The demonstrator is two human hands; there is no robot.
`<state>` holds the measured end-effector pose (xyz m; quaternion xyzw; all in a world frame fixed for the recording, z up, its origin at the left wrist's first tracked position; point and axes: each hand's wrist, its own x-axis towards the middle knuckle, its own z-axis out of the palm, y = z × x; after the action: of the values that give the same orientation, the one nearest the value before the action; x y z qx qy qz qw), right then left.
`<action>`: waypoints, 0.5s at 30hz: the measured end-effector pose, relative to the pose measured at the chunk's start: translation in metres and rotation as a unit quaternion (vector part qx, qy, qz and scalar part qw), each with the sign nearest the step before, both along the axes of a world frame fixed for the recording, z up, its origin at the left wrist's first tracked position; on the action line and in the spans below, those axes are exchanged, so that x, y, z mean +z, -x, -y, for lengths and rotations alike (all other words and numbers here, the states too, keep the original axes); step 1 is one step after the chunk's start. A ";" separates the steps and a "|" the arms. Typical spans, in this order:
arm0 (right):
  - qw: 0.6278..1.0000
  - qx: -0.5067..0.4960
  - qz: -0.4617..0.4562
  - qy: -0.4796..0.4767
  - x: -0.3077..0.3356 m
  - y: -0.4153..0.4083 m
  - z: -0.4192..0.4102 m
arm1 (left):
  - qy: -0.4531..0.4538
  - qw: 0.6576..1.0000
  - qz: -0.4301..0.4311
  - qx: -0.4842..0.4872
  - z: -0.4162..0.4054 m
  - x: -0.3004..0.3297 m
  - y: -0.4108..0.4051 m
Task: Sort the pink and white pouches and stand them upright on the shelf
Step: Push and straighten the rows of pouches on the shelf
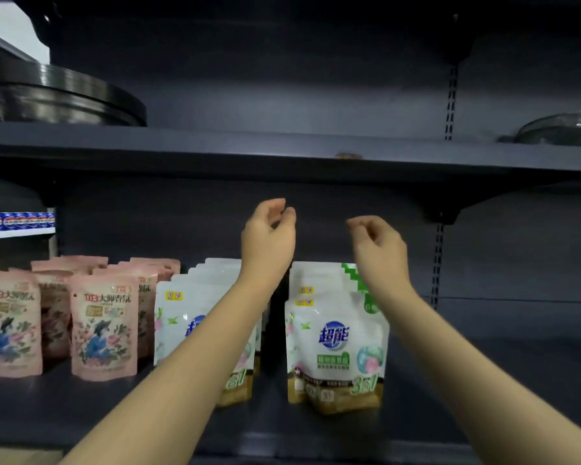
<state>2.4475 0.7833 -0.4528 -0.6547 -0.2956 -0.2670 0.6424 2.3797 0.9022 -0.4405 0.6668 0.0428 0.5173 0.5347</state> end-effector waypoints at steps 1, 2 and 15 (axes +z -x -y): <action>1.000 0.008 0.014 0.001 0.000 0.003 -0.013 | -0.016 1.000 0.015 0.014 -0.004 0.004 0.001; 1.000 0.020 0.022 0.003 0.000 0.006 -0.027 | -0.026 0.999 0.024 0.025 -0.009 0.008 0.003; 0.987 0.109 -0.096 0.074 -0.013 0.039 -0.119 | -0.026 0.994 -0.069 0.082 -0.098 0.003 0.066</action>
<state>2.4086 0.9028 -0.4661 -0.6871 -0.3206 -0.1089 0.6429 2.3140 0.9999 -0.4376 0.7086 0.1208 0.5136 0.4686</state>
